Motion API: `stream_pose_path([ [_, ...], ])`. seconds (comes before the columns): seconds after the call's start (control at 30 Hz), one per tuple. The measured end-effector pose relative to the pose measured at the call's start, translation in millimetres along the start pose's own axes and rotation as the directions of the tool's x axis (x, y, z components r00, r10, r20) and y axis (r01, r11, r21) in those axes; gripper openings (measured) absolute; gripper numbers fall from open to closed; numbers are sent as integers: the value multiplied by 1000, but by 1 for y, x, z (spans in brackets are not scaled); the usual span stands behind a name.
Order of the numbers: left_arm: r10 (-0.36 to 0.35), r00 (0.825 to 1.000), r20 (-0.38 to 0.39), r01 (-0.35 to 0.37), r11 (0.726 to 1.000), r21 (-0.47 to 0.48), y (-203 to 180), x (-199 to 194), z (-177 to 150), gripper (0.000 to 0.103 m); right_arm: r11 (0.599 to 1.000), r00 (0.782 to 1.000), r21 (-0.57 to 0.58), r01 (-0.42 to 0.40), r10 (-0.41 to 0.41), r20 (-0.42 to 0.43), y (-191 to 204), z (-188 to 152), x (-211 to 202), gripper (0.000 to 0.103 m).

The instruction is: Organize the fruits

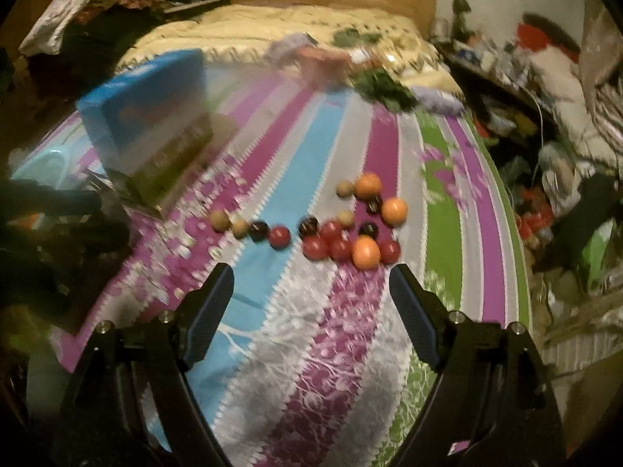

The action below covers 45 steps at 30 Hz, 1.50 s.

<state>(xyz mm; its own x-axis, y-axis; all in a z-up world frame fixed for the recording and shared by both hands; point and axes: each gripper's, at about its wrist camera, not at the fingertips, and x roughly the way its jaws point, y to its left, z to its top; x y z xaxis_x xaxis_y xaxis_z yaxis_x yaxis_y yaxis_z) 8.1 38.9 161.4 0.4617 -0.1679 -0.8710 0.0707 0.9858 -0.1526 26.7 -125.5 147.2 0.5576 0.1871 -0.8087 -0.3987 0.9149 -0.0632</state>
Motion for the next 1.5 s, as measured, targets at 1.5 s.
stream_pose_path([
  [1.5, 109, 989, -98, -122, 984, -133, 12, 138, -55, 72, 985, 972, 169, 31, 10, -234, -34, -85, 96, 87],
])
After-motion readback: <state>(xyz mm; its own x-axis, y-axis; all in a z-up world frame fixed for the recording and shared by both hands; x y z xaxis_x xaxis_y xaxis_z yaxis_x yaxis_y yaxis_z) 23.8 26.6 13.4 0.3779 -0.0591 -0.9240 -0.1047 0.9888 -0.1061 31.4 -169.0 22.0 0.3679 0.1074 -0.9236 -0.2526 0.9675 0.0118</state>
